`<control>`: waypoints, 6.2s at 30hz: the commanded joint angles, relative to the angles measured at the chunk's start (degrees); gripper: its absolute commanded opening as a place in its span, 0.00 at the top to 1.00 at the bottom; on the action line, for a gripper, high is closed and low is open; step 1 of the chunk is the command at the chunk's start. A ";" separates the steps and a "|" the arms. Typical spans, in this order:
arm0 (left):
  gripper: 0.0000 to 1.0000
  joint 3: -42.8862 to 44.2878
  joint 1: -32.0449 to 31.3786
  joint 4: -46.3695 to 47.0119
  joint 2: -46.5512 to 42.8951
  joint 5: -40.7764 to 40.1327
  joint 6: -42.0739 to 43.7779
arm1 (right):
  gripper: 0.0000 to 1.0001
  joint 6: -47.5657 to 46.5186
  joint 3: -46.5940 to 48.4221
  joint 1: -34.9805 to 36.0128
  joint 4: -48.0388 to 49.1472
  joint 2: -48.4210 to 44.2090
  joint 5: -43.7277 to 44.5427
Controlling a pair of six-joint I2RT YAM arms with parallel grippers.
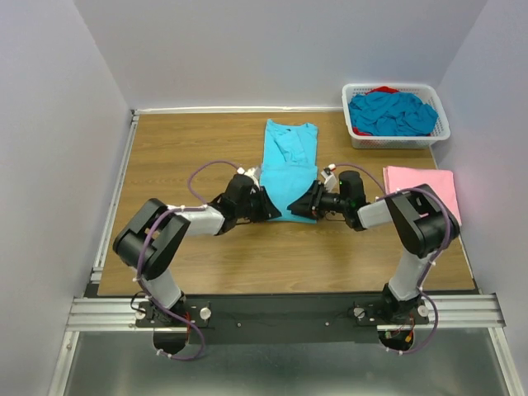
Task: Fold and stack the t-shirts
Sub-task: Fold the tshirt
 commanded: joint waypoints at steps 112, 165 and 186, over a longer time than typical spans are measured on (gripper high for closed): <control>0.77 20.48 -8.57 -47.21 12.82 -26.60 15.44 | 0.99 -23.49 18.75 15.34 -70.53 -4.81 55.39; 1.00 19.42 7.60 -42.91 -7.41 -5.59 19.48 | 0.99 -39.92 67.34 9.37 -96.55 7.83 37.03; 1.00 15.82 13.58 -27.88 2.62 -12.35 16.33 | 0.95 -40.80 62.79 6.47 -76.86 19.19 38.78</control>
